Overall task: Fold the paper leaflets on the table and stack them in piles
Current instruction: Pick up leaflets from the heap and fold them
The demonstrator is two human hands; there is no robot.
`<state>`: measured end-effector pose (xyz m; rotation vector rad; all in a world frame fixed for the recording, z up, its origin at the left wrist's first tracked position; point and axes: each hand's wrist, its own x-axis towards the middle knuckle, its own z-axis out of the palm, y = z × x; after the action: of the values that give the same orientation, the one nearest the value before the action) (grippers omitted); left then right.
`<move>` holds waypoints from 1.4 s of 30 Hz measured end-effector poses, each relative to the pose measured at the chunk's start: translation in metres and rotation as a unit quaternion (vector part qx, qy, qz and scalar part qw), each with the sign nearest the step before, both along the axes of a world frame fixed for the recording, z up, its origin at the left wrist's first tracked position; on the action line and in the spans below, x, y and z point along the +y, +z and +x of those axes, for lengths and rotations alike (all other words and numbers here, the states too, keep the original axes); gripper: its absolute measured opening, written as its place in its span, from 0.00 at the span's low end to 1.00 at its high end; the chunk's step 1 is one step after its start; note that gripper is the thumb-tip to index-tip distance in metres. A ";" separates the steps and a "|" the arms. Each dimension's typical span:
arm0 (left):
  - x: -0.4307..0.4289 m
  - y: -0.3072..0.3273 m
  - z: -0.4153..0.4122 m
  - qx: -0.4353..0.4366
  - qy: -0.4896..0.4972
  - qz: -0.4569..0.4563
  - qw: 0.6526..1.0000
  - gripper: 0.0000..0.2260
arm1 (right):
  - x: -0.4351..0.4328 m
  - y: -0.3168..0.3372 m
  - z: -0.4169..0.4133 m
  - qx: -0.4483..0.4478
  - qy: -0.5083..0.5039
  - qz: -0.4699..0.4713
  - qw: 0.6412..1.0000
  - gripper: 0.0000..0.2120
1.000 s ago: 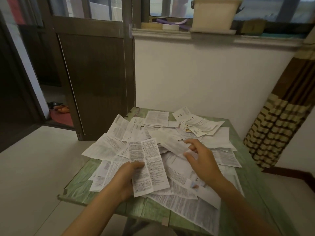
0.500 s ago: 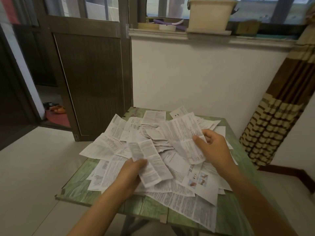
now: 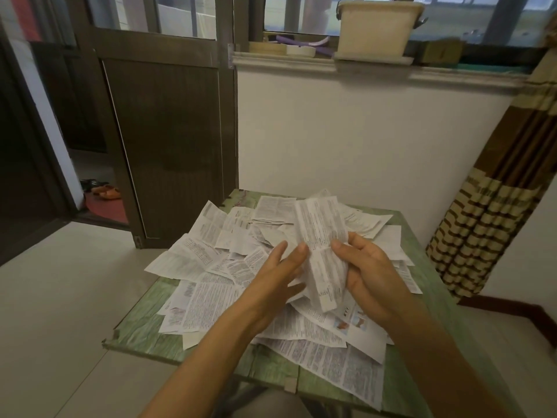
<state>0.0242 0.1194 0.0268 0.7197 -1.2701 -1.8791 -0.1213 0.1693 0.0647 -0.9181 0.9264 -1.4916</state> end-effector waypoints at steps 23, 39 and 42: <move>0.006 -0.008 0.019 0.039 0.063 -0.002 0.997 0.16 | -0.003 -0.034 0.025 0.217 -0.096 0.027 0.971 0.06; 0.003 -0.012 0.033 -0.102 0.101 -0.041 0.989 0.14 | -0.003 -0.034 0.010 0.158 -0.066 0.080 0.982 0.10; 0.004 -0.005 0.030 0.014 0.112 0.088 0.990 0.14 | -0.003 -0.039 0.008 0.151 -0.070 0.072 0.983 0.18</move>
<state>0.0544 0.1234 0.0217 0.8866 -0.9704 -1.8235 -0.1136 0.1660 0.0256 -1.0049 1.3260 -1.4023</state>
